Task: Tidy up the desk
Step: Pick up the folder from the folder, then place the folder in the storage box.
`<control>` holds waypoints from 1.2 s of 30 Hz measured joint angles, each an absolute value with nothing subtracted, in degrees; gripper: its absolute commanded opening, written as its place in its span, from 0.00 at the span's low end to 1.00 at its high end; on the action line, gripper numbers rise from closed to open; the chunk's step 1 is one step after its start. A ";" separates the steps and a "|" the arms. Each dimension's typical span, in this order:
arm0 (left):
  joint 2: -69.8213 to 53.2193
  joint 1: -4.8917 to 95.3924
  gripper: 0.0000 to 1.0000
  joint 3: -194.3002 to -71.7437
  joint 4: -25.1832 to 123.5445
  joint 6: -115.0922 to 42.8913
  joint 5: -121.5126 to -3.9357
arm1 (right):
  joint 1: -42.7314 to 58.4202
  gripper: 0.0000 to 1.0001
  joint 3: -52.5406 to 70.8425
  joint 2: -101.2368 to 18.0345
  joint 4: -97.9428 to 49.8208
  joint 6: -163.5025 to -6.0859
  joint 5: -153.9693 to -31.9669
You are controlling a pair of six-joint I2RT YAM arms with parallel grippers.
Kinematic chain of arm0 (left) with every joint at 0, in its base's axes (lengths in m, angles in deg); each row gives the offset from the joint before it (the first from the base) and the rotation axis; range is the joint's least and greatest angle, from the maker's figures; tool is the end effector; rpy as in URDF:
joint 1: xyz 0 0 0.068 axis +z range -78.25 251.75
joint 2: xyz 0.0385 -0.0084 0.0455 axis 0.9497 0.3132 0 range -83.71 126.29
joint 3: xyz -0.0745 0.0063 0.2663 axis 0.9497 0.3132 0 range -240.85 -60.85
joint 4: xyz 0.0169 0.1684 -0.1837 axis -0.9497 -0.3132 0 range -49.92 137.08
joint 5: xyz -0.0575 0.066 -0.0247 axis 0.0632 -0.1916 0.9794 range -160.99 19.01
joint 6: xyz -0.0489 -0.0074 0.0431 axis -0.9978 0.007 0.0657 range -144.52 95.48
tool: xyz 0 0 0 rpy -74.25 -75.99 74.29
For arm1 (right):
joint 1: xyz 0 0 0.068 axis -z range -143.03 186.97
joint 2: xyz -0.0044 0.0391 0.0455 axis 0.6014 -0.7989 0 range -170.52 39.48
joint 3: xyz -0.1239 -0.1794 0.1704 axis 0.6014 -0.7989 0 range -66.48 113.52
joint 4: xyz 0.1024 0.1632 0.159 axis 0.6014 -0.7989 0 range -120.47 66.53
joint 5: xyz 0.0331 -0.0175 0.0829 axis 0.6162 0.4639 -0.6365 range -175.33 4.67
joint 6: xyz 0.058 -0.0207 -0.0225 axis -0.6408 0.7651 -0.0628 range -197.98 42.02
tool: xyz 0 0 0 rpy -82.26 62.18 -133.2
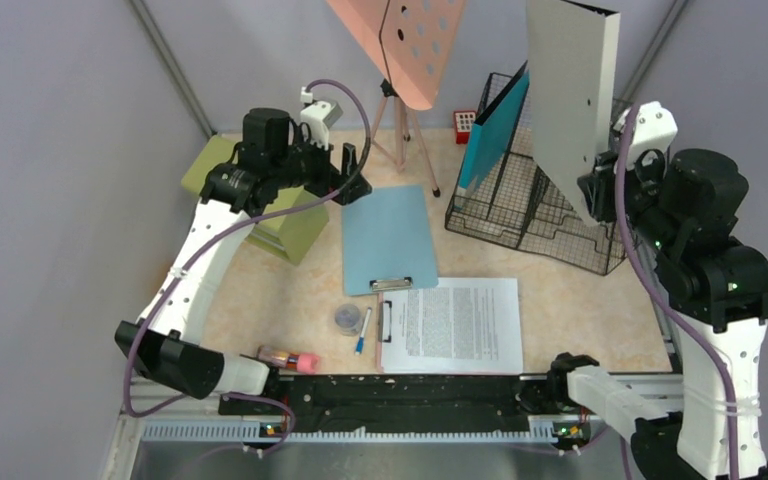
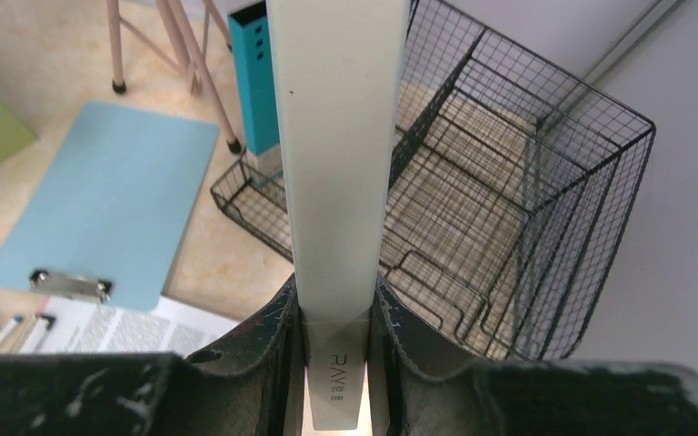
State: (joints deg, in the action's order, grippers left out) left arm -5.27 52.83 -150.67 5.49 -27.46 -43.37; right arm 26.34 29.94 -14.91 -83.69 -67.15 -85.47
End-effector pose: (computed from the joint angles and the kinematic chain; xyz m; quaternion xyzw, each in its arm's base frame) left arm 0.2627 -0.1153 0.4204 0.2348 0.8172 -0.2949 0.4360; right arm 0.1139 0.0215 0.4924 -0.1515 0.7957 0.0000 0.5865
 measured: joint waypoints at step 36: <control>2.07 50.25 0.98 -154.41 13.84 -36.86 -43.57 | 16.81 0.00 -4.14 -27.48 -29.92 -83.94 -55.55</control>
